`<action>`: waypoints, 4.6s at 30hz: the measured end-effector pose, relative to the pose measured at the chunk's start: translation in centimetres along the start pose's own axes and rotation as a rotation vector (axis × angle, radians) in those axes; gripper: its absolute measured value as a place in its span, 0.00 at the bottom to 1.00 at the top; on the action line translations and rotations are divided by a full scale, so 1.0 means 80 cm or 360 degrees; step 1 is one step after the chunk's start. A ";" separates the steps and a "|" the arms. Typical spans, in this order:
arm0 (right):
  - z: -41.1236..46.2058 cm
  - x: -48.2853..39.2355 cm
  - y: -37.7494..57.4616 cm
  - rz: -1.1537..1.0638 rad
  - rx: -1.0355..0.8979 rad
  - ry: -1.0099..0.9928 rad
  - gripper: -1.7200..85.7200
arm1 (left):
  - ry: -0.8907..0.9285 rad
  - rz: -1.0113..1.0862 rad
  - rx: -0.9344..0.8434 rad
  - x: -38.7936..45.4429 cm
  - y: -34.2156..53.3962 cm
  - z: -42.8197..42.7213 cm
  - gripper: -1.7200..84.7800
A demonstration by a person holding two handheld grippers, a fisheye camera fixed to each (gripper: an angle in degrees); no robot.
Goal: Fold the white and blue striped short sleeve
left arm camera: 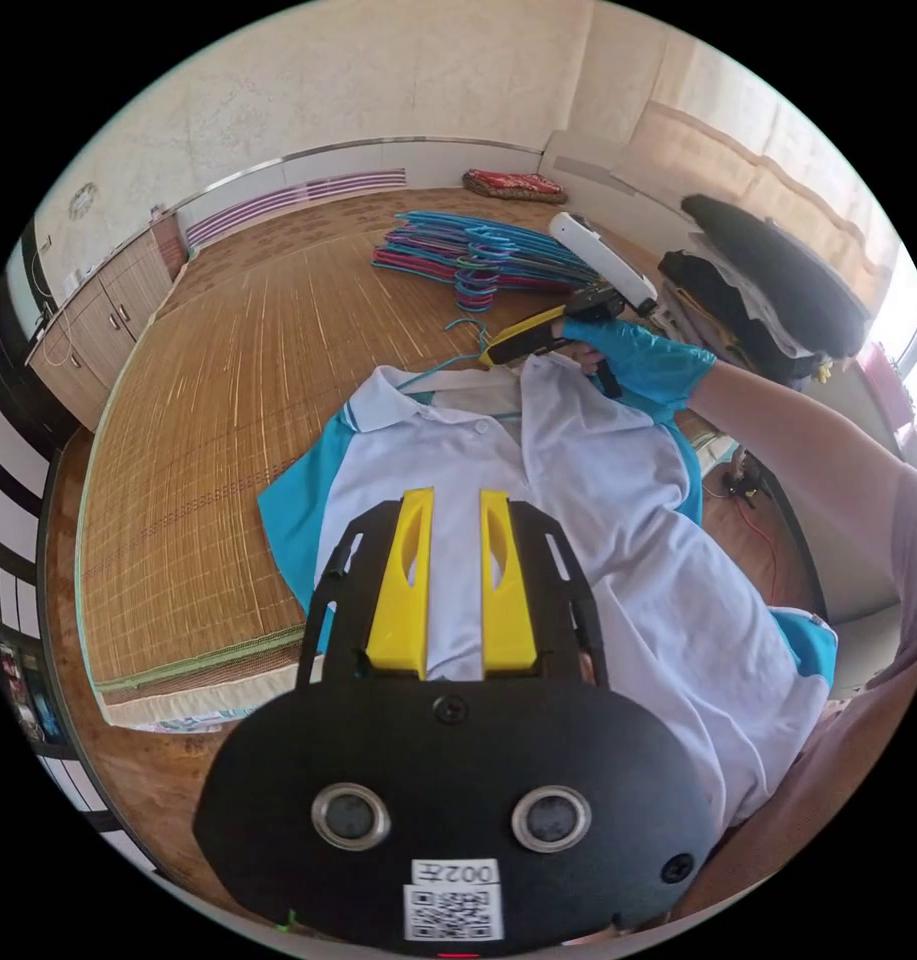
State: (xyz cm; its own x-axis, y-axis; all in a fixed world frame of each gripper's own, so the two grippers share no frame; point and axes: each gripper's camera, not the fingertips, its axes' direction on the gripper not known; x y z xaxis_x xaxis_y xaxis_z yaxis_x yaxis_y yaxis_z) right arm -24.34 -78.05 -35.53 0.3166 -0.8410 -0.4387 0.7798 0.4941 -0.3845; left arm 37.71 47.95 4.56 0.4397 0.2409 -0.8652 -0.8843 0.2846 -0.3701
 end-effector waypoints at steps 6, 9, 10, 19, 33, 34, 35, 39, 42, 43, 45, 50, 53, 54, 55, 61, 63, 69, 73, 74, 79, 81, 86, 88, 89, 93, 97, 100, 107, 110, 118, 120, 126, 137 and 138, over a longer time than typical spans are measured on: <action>0.014 0.003 -0.012 0.0069 -0.0007 0.0004 0.09 | -0.0001 0.0002 -0.0012 0.005 -0.020 0.003 0.06; 0.015 0.003 -0.011 0.0101 0.0017 -0.0024 0.07 | -0.0022 0.0007 -0.0007 0.012 -0.026 -0.002 0.06; 0.015 0.003 -0.010 0.0108 0.0023 -0.0021 0.07 | -0.0036 0.0011 -0.0004 0.015 -0.028 -0.006 0.06; -0.026 -0.049 0.013 -0.0056 0.0223 0.0121 0.06 | -0.0145 0.0035 0.0040 0.037 -0.035 -0.033 0.06; -0.140 -0.168 0.136 -0.0402 0.0671 0.0123 0.01 | -0.0223 0.0072 0.0229 0.083 -0.027 -0.084 0.07; -0.142 -0.173 0.142 -0.0412 0.0677 0.0123 0.01 | -0.0223 0.0088 0.0246 0.087 -0.025 -0.086 0.08; -0.145 -0.183 0.152 -0.0432 0.0685 0.0125 0.01 | -0.0223 0.0099 0.0256 0.089 -0.024 -0.087 0.08; -0.152 -0.206 0.178 -0.0475 0.0689 0.0141 0.01 | -0.0240 0.0235 0.0313 0.110 -0.022 -0.091 0.12; -0.156 -0.217 0.191 -0.0456 0.0701 0.0138 0.01 | -0.0270 0.0324 0.0370 0.125 -0.025 -0.090 0.12; -0.156 -0.219 0.194 -0.0455 0.0705 0.0144 0.01 | -0.0273 0.0330 0.0398 0.128 -0.027 -0.089 0.12; -0.159 -0.229 0.205 -0.0471 0.0708 0.0167 0.01 | -0.0264 0.0345 0.0425 0.133 -0.030 -0.085 0.12; -0.165 -0.243 0.221 -0.0501 0.0702 0.0206 0.01 | -0.0371 0.0387 0.0457 0.150 -0.034 -0.074 0.12; -0.171 -0.246 0.229 -0.0512 0.0697 0.0202 0.01 | -0.0369 0.0405 0.0458 0.164 -0.032 -0.070 0.10; -0.173 -0.247 0.232 -0.0520 0.0701 0.0197 0.01 | -0.0374 0.0413 0.0457 0.170 -0.031 -0.070 0.09; -0.175 -0.247 0.234 -0.0526 0.0704 0.0192 0.01 | -0.0372 0.0423 0.0459 0.176 -0.028 -0.071 0.08; -0.210 -0.241 0.260 -0.0537 0.0766 0.0053 0.03 | -0.0370 0.0396 0.0526 0.198 -0.018 -0.095 0.08; -0.221 -0.236 0.272 -0.0453 0.0792 0.0054 0.06 | -0.0393 0.0397 0.0533 0.207 -0.016 -0.101 0.07; -0.226 -0.213 0.306 -0.0160 0.0782 0.0155 0.12 | -0.0486 0.0429 0.0530 0.230 -0.006 -0.107 0.07; -0.222 -0.200 0.320 -0.0016 0.0801 0.0052 0.13 | -0.0474 0.0424 0.0509 0.239 0.003 -0.106 0.07; -0.221 -0.197 0.321 0.0040 0.0796 0.0053 0.14 | -0.0480 0.0419 0.0507 0.240 0.004 -0.105 0.07; -0.223 -0.198 0.328 0.0121 0.0829 0.0137 0.15 | -0.0477 0.0370 0.0508 0.243 0.011 -0.109 0.07; -0.222 -0.201 0.330 0.0117 0.0791 0.0198 0.14 | -0.0490 0.0367 0.0499 0.244 0.013 -0.108 0.07; -0.224 -0.209 0.342 0.0075 0.0768 0.0333 0.12 | -0.0509 0.0352 0.0503 0.247 0.020 -0.109 0.06; -0.225 -0.211 0.347 0.0056 0.0749 0.0402 0.11 | -0.0564 0.0339 0.0500 0.249 0.022 -0.109 0.06; -0.226 -0.211 0.352 0.0046 0.0737 0.0443 0.10 | -0.0575 0.0337 0.0498 0.249 0.023 -0.109 0.06; -0.231 -0.200 0.368 0.0073 0.0729 0.0425 0.09 | -0.0524 0.0302 0.0496 0.247 0.027 -0.111 0.05; -0.236 -0.196 0.377 0.0134 0.0790 0.0525 0.06 | -0.0572 0.0292 0.0498 0.252 0.032 -0.110 0.03; -0.236 -0.195 0.378 0.0183 0.0822 0.0592 0.04 | -0.0572 0.0301 0.0502 0.255 0.037 -0.109 0.02; -0.241 -0.190 0.358 0.0342 0.0822 0.0718 0.03 | -0.0651 0.0370 0.0463 0.267 0.048 -0.098 0.01; -0.241 -0.190 0.345 0.0314 0.0806 0.0690 0.05 | -0.0685 0.0410 0.0450 0.272 0.049 -0.097 0.01; -0.237 -0.171 0.329 0.0324 0.0775 0.0547 0.10 | -0.0585 0.0438 0.0437 0.276 0.053 -0.097 0.01; -0.234 -0.166 0.327 0.0334 0.0759 0.0561 0.09 | -0.0541 0.0419 0.0438 0.274 0.052 -0.098 0.01; -0.224 -0.158 0.317 0.0334 0.0687 0.0697 0.06 | -0.0579 0.0407 0.0465 0.281 0.052 -0.097 0.01; -0.225 -0.103 0.283 0.0488 0.0657 0.0598 0.02 | -0.0636 0.0471 0.0438 0.294 0.047 -0.097 0.01; -0.226 -0.096 0.282 0.0523 0.0675 0.0535 0.02 | -0.0617 0.0462 0.0435 0.292 0.046 -0.097 0.01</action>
State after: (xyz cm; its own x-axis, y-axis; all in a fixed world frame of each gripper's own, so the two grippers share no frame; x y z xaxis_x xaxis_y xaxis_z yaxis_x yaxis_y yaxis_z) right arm -18.92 -56.46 -55.50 0.4427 -0.5108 -0.7369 0.8388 0.5264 0.1389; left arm 43.54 47.40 -19.64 0.2555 0.6543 -0.7118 -0.9274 0.3739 0.0107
